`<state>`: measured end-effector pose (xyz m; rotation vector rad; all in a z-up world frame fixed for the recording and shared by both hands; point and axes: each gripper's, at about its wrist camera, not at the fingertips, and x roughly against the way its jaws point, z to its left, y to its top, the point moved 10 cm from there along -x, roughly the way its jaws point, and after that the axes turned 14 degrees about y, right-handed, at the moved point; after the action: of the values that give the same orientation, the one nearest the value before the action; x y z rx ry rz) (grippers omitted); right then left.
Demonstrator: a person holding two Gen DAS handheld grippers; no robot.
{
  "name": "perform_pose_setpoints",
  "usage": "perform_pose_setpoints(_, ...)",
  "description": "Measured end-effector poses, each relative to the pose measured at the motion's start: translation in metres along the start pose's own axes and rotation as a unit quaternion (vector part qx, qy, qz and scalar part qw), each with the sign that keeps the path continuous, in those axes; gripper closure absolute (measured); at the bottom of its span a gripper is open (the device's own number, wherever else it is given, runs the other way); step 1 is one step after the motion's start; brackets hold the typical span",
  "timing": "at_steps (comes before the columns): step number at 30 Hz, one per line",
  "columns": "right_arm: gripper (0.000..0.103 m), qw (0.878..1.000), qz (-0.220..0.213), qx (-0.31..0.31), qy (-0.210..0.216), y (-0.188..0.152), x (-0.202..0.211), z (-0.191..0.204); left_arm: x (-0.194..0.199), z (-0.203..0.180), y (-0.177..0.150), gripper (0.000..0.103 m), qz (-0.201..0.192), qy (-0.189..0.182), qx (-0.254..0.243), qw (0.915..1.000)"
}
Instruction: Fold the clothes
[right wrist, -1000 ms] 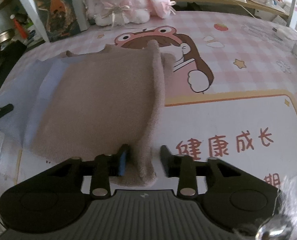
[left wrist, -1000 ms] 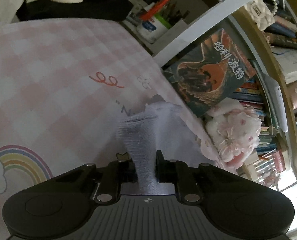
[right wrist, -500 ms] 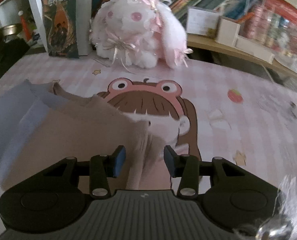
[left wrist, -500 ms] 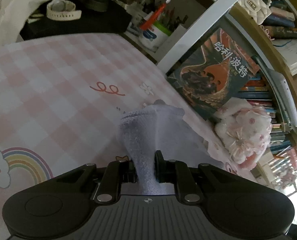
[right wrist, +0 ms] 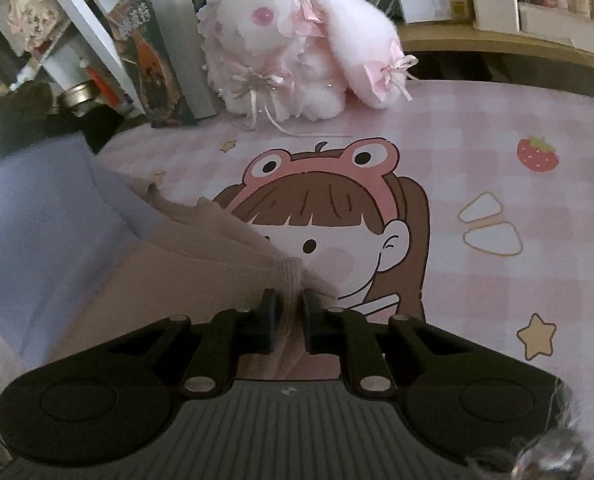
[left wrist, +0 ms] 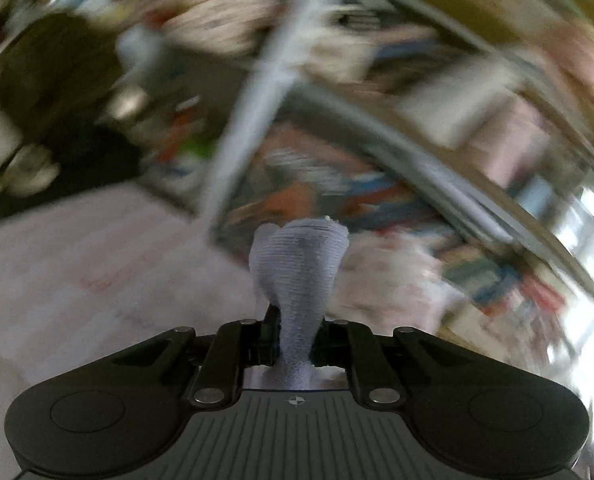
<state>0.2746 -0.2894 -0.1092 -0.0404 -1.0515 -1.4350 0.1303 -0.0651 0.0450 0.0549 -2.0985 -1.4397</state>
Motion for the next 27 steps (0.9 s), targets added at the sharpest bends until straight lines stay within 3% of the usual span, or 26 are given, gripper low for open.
perform_pose_setpoints(3, 0.091, 1.0, 0.002, 0.004, 0.017, -0.001, 0.001, -0.002, 0.023, -0.069, -0.028, 0.09, 0.0, -0.025, -0.123, 0.992)
perform_pose_setpoints(5, 0.091, 1.0, 0.003, 0.003, 0.028, -0.001, 0.002, -0.004, 0.029, -0.11, -0.068, 0.086, 0.027, -0.035, -0.203, 0.9781)
perform_pose_setpoints(7, 0.092, 0.999, 0.003, -0.005, 0.038, -0.002, 0.003, -0.006, 0.027, -0.138, -0.115, 0.085, 0.066, -0.036, -0.275, 0.9585)
perform_pose_setpoints(10, 0.092, 0.999, 0.003, -0.017, 0.05, -0.002, 0.005, -0.01, 0.021, -0.16, -0.175, 0.077, 0.09, -0.019, -0.366, 0.9261)
perform_pose_setpoints(16, 0.092, 0.997, 0.006, -0.038, 0.062, 0.0, 0.011, -0.016, 0.023, -0.169, -0.21, 0.066, 0.07, 0.004, -0.456, 0.887)
perform_pose_setpoints(17, 0.092, 0.997, 0.001, -0.046, 0.062, 0.0, 0.017, -0.017, 0.023, -0.169, -0.21, 0.064, 0.073, 0.005, -0.456, 0.8872)
perform_pose_setpoints(21, 0.086, 0.994, -0.028, -0.074, 0.076, 0.001, 0.046, -0.018, 0.033, -0.166, -0.196, 0.054, 0.102, -0.017, -0.392, 0.914)
perform_pose_setpoints(22, 0.082, 0.993, -0.034, -0.08, 0.082, 0.001, 0.055, -0.017, 0.035, -0.161, -0.191, 0.053, 0.105, -0.018, -0.372, 0.9221)
perform_pose_setpoints(24, 0.051, 0.99, -0.042, -0.09, 0.096, -0.001, 0.072, -0.013, 0.038, -0.148, -0.18, 0.053, 0.105, -0.009, -0.331, 0.9378)
perform_pose_setpoints(27, 0.049, 0.984, -0.028, -0.105, 0.139, -0.009, 0.08, 0.003, 0.042, -0.127, -0.162, 0.053, 0.103, 0.004, -0.268, 0.9578)
